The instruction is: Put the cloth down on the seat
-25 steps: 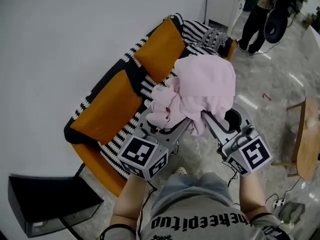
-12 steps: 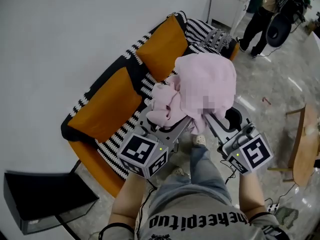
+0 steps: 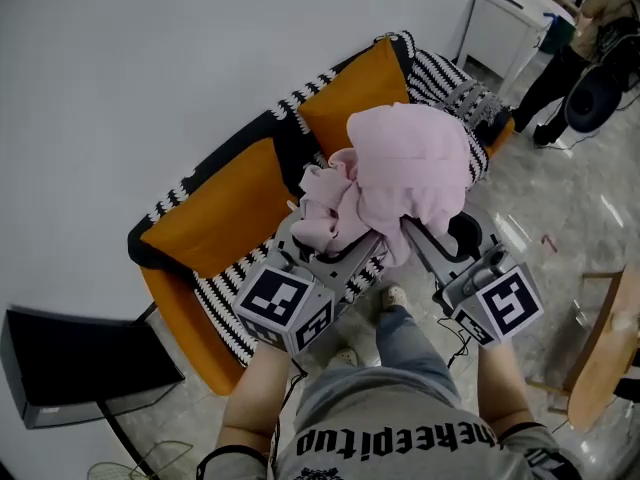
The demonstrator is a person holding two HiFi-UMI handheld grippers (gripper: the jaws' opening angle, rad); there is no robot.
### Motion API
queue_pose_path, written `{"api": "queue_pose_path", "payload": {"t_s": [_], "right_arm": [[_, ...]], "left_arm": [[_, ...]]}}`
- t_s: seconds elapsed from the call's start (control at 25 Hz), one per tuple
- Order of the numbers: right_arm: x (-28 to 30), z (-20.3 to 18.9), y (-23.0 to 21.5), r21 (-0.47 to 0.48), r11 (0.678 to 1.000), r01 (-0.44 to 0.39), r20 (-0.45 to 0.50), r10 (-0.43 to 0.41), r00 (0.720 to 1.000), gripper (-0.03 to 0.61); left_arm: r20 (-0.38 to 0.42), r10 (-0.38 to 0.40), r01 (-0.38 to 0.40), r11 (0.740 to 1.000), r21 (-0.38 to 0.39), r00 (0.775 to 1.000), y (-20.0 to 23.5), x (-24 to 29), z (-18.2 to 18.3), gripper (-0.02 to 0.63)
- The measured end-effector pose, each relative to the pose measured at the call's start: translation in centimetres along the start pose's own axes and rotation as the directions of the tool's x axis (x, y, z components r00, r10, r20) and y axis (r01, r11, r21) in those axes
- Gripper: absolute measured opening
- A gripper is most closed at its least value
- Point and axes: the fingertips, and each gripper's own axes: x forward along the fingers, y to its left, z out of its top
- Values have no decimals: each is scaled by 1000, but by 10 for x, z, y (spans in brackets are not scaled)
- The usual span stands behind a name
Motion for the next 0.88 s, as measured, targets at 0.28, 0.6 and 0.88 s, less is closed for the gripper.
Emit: {"api": "queue_pose_path", "payload": {"t_s": [0.28, 0.6, 0.88], "right_arm": [[61, 11, -75, 9, 992, -127, -26, 127, 992, 175], [86, -6, -98, 6, 966, -258, -23, 258, 966, 175], [121, -22, -111, 31, 937, -349, -47, 350, 936, 175]], "left_arm": [[-2, 122, -122, 991, -54, 993, 49, 65, 30, 319], [3, 252, -251, 965, -79, 968, 68, 85, 20, 319], [-22, 345, -346, 932, -111, 938, 98, 98, 10, 319]]}}
